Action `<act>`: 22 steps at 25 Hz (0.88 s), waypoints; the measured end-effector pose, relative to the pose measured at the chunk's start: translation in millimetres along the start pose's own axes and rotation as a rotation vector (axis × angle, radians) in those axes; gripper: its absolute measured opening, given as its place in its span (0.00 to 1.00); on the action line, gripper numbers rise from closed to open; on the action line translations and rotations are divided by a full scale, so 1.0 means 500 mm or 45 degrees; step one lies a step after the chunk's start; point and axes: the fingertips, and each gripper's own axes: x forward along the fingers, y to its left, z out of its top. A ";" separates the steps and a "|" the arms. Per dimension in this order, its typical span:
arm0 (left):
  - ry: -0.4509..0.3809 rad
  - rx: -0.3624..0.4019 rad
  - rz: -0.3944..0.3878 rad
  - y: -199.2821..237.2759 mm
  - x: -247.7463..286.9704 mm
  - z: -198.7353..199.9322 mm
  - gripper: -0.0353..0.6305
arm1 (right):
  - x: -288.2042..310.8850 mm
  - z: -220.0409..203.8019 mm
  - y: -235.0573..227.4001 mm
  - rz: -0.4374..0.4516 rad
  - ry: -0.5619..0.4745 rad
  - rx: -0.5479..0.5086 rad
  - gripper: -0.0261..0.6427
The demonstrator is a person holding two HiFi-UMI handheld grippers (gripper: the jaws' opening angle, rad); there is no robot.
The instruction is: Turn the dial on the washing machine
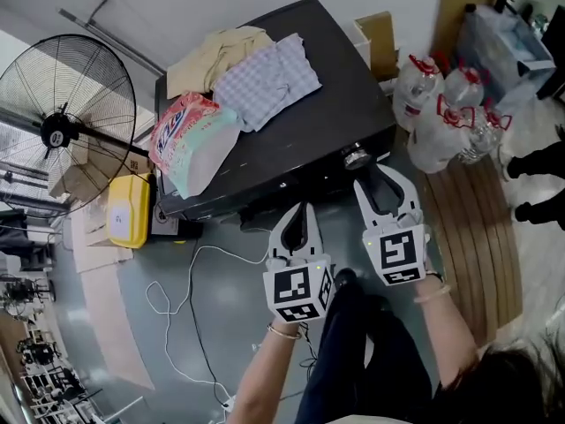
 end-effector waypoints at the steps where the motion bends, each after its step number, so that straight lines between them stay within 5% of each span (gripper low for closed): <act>1: 0.003 0.002 -0.003 0.000 0.005 -0.006 0.08 | 0.007 -0.008 -0.002 -0.003 0.004 -0.004 0.28; 22: 0.006 0.006 -0.018 0.041 0.086 -0.080 0.08 | 0.125 -0.112 -0.006 -0.046 0.067 -0.083 0.47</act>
